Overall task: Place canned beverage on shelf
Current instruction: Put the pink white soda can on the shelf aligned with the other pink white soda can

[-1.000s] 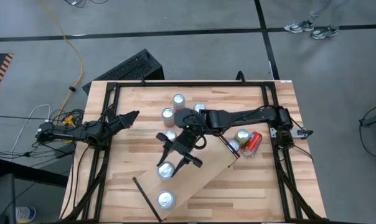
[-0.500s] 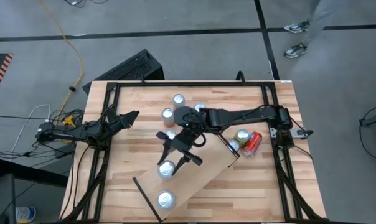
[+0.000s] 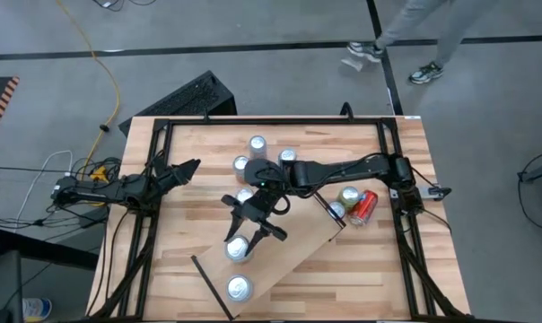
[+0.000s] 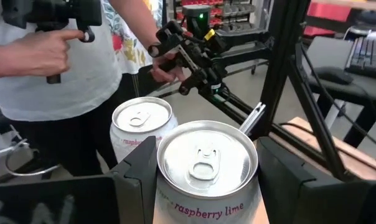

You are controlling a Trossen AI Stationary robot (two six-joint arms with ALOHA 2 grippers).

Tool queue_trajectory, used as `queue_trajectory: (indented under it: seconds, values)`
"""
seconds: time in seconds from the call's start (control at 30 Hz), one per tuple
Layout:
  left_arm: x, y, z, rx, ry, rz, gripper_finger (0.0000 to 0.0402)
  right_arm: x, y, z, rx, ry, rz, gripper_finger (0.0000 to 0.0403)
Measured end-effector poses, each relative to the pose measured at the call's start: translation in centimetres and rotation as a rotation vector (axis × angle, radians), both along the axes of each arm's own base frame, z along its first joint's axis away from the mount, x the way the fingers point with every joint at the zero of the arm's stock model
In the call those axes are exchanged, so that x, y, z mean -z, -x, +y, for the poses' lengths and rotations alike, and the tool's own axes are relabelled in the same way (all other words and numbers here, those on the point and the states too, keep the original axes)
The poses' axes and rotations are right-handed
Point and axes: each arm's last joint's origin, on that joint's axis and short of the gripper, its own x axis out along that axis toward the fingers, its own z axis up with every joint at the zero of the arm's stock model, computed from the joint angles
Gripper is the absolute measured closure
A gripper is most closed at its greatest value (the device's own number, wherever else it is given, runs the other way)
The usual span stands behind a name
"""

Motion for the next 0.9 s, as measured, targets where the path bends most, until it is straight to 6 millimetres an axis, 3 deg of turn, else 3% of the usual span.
queue_trajectory:
  seconds: [0.2, 0.47, 0.9]
  values:
    - [0.01, 0.01, 0.01, -0.005, 0.000, 0.000, 0.0051, -0.10, 0.04, 0.10, 0.000, -0.001, -0.003, 0.0200]
    - [0.01, 0.02, 0.02, -0.010, -0.008, 0.009, 0.0051, -0.05, 0.09, 0.38, 0.005, -0.013, 0.025, 0.0161]
    - [0.01, 0.02, 0.02, -0.012, -0.008, 0.010, 0.0051, -0.10, 0.11, 0.33, 0.007, -0.001, 0.008, 0.0159]
